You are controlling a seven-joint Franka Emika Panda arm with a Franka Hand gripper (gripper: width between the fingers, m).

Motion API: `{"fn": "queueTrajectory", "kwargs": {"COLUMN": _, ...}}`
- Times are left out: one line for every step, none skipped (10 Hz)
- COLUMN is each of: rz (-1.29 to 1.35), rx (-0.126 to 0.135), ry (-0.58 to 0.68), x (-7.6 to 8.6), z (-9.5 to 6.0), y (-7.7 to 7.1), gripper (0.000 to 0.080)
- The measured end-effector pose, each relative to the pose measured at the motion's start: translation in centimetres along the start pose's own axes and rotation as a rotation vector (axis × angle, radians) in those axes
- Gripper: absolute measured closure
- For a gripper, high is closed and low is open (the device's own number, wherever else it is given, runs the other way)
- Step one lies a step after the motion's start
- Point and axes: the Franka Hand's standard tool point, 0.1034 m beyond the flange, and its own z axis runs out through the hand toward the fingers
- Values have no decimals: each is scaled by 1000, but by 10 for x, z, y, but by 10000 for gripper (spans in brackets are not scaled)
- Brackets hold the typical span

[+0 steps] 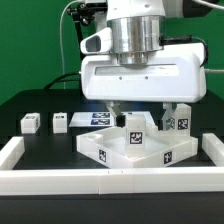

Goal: Assemble square table

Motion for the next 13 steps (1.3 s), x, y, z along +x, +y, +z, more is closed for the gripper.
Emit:
{"fn": "queueTrajectory", "kwargs": {"rz": -97, "rx": -2, "ry": 0, "x": 0, "z": 0, "y": 0, "gripper": 150}}
{"fn": "queueTrajectory", "kwargs": {"rz": -167, "rx": -5, "ry": -1, "x": -1, "z": 1, "y": 1, "gripper": 150}}
{"fn": "queueTrajectory", "kwargs": {"rz": -224, "rx": -8, "ry": -1, "x": -1, "z": 1, "y": 1, "gripper": 150}}
{"fn": "queueTrajectory", "kwargs": {"rz": -294, "rx": -13, "ry": -1, "x": 0, "z": 1, "y": 1, "gripper": 150}}
{"fn": "queueTrajectory", "kwargs": {"rz": -335, "rx": -17, "ry": 0, "x": 0, "z": 1, "y": 2, "gripper": 150}}
{"fn": "queueTrajectory", "kwargs": {"rz": -414, "rx": -19, "ry": 13, "x": 3, "z": 0, "y": 5, "gripper": 150}}
{"fn": "queueTrajectory", "kwargs": {"rz": -465, "rx": -21, "ry": 21, "x": 6, "z": 0, "y": 8, "gripper": 150}}
{"fn": "queueTrajectory", "kwargs": {"rz": -483, "rx": -21, "ry": 21, "x": 6, "z": 0, "y": 8, "gripper": 150}}
{"fn": "queueTrajectory", "kwargs": {"rz": -481, "rx": -22, "ry": 21, "x": 6, "z": 0, "y": 9, "gripper": 268}}
{"fn": "queueTrajectory", "kwargs": {"rz": -479, "rx": -22, "ry": 21, "x": 6, "z": 0, "y": 9, "gripper": 406}}
{"fn": "queueTrajectory", "kwargs": {"rz": -478, "rx": -22, "ry": 21, "x": 6, "z": 0, "y": 9, "gripper": 513}}
{"fn": "queueTrajectory", "kwargs": {"rz": -455, "rx": -21, "ry": 21, "x": 6, "z": 0, "y": 9, "gripper": 513}}
{"fn": "queueTrajectory", "kwargs": {"rz": -428, "rx": -20, "ry": 21, "x": 6, "z": 0, "y": 9, "gripper": 511}}
